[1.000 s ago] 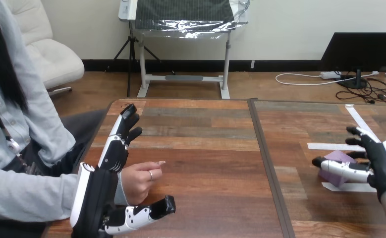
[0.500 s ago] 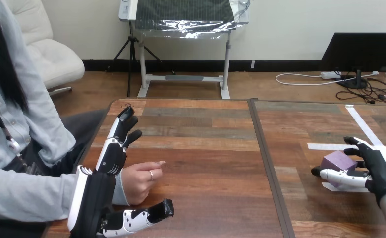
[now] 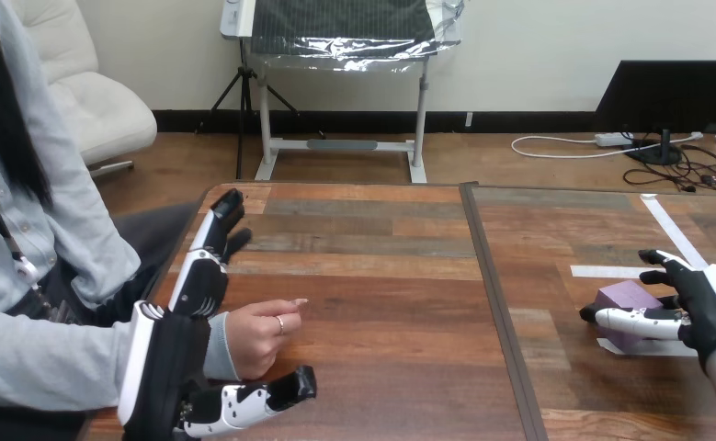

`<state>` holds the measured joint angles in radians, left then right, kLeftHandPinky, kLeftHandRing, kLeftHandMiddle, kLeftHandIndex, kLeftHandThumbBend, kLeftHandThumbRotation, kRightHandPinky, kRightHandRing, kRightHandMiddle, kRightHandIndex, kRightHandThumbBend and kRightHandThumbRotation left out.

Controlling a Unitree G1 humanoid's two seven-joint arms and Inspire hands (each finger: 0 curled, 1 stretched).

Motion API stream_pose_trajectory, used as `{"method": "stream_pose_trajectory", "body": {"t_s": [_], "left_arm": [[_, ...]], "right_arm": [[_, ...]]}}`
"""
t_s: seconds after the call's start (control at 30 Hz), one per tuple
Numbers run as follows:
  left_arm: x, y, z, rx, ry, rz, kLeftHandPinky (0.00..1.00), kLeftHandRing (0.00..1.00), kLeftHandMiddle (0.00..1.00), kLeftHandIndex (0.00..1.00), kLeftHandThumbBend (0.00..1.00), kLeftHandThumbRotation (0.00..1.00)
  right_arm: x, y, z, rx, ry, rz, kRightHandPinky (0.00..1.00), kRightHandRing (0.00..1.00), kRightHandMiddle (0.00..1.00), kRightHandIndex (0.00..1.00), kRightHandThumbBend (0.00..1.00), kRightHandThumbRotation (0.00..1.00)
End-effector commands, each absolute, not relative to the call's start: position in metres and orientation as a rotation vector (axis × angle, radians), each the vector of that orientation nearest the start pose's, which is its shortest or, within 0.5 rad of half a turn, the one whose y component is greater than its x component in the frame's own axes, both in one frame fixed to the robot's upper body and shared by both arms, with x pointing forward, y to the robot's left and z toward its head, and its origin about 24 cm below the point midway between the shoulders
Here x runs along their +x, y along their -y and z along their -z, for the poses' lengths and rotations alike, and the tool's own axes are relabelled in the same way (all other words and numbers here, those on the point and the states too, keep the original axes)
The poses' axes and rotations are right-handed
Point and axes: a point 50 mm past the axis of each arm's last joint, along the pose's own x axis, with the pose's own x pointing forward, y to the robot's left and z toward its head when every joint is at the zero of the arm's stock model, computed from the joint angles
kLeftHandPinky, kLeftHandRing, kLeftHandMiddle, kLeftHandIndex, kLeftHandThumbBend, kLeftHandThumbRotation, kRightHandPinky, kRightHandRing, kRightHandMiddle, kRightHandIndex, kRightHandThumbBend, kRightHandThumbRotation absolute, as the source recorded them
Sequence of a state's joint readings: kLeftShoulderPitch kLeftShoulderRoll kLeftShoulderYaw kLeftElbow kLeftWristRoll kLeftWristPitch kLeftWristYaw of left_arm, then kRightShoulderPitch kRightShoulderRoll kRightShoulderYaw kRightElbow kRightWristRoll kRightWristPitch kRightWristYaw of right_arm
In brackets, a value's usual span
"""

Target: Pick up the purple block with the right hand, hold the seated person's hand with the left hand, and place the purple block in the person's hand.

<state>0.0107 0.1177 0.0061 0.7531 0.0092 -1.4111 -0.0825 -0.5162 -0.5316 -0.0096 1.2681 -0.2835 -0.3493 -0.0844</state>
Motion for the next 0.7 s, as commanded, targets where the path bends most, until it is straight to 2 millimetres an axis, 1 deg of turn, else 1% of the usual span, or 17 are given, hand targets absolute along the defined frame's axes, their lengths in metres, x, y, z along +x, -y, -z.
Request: {"method": "stream_pose_trajectory", "body": {"t_s": [0.0,0.17,0.43,0.53,0.57,0.67], "left_arm": [[0.192,-0.173,-0.021,0.157,0.718,0.125,0.97,0.96,0.96,0.94,1.0,0.57],[0.191,-0.173,-0.021,0.153,0.708,0.128,0.97,0.96,0.96,0.94,1.0,0.56],[0.19,-0.175,-0.022,0.161,0.705,0.125,0.95,0.97,0.96,0.93,1.0,0.56],[0.189,-0.175,-0.022,0.159,0.703,0.125,0.95,0.97,0.96,0.93,1.0,0.56],[0.189,-0.175,-0.022,0.158,0.703,0.126,0.95,0.97,0.96,0.93,1.0,0.56],[0.189,-0.175,-0.022,0.157,0.704,0.128,0.95,0.97,0.96,0.93,1.0,0.56]], "right_arm": [[0.302,0.315,-0.007,-0.743,-0.385,0.15,0.67,0.78,0.86,0.91,0.89,0.3],[0.3,0.314,-0.004,-0.738,-0.4,0.148,0.73,0.81,0.86,0.91,0.88,0.29],[0.298,0.311,0.001,-0.75,-0.421,0.154,0.76,0.82,0.86,0.9,0.87,0.27],[0.298,0.31,0.002,-0.743,-0.419,0.168,0.76,0.82,0.85,0.89,0.86,0.25],[0.298,0.31,0.003,-0.738,-0.418,0.174,0.75,0.81,0.84,0.88,0.85,0.21],[0.298,0.309,0.003,-0.736,-0.416,0.188,0.74,0.8,0.83,0.87,0.84,0.17]]}}
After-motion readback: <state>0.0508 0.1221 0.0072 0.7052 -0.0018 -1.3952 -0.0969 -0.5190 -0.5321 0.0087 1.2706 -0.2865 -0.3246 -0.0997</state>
